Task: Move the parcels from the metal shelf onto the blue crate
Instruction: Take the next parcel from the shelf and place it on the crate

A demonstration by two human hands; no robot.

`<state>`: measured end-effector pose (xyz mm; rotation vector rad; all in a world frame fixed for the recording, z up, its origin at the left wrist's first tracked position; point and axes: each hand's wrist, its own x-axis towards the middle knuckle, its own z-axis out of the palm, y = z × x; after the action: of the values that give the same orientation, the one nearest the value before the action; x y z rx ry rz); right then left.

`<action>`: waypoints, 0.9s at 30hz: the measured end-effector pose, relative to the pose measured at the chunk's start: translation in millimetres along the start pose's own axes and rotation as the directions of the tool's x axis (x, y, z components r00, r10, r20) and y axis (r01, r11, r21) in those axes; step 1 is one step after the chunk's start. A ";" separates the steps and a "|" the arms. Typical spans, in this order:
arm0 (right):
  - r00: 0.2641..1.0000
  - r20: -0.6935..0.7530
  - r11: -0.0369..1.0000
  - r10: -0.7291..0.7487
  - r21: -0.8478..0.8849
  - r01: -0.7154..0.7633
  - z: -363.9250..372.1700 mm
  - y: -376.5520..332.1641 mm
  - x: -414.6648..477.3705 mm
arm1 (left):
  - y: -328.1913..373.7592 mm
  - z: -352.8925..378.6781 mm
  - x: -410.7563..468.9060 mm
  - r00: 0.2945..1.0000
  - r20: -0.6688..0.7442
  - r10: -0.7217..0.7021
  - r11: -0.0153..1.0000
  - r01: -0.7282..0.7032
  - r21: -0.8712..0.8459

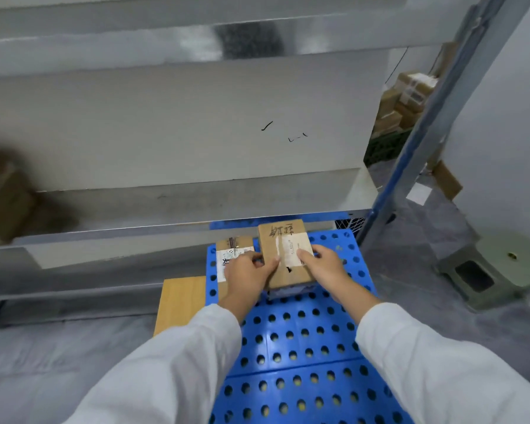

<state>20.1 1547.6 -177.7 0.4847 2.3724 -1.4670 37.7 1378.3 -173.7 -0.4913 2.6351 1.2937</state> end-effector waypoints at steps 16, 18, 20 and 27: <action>0.970 -0.143 0.965 -0.198 -0.203 0.167 11.0 -5.3 -3.8 | -11.3 -1.9 -7.1 0.989 -0.142 0.026 0.993 -0.043 -0.112; 0.944 -0.157 0.939 -0.288 -0.242 0.246 16.7 -24.5 -16.0 | -13.8 -19.7 -15.3 0.990 -0.133 0.051 0.990 -0.068 -0.120; 0.943 -0.069 0.916 -0.326 -0.270 0.297 29.5 -47.4 -28.5 | -19.3 -46.7 -22.2 0.989 -0.115 0.089 0.987 -0.103 -0.124; 0.854 0.262 0.816 -0.449 -0.270 0.511 138.3 -157.1 -118.9 | -70.0 -226.4 -70.0 0.970 -0.177 0.166 0.986 -0.162 0.037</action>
<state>69.1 1342.9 -61.0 -0.3586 2.6230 -1.1728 127.6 1174.4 -66.8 -0.4111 2.8906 1.3209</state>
